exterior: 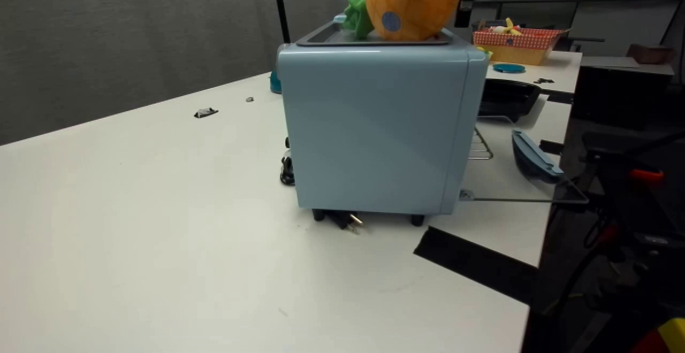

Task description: Press the button atop the oven, flip the switch on the front of the oven, push in the oven rack, flip the switch again, and then close the oven door

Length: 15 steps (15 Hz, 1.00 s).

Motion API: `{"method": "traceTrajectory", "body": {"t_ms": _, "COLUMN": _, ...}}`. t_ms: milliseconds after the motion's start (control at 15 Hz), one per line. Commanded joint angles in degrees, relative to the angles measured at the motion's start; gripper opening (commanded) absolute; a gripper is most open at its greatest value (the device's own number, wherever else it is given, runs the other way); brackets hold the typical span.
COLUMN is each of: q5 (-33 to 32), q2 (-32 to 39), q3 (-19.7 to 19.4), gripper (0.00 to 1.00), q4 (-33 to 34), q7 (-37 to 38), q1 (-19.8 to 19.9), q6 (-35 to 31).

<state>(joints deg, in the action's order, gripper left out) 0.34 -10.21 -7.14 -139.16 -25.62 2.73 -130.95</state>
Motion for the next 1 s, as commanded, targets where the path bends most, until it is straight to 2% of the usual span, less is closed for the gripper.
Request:
{"method": "traceTrajectory", "body": {"t_ms": 0, "q5": -0.6, "q2": 4.0, "q3": 0.8, "gripper": 0.0, "q4": 4.1, "q7": 1.7, "q1": -0.2, "q6": -1.1}}
{"method": "traceTrajectory", "body": {"t_ms": 267, "q5": -1.3, "q2": 5.7, "q3": 1.4, "gripper": 0.0, "q4": 5.8, "q7": 2.0, "q1": 0.1, "q6": -0.8}}
{"method": "traceTrajectory", "body": {"t_ms": 933, "q5": -4.1, "q2": 5.8, "q3": 1.3, "gripper": 0.0, "q4": 4.8, "q7": 3.1, "q1": 0.7, "q6": -0.3}}
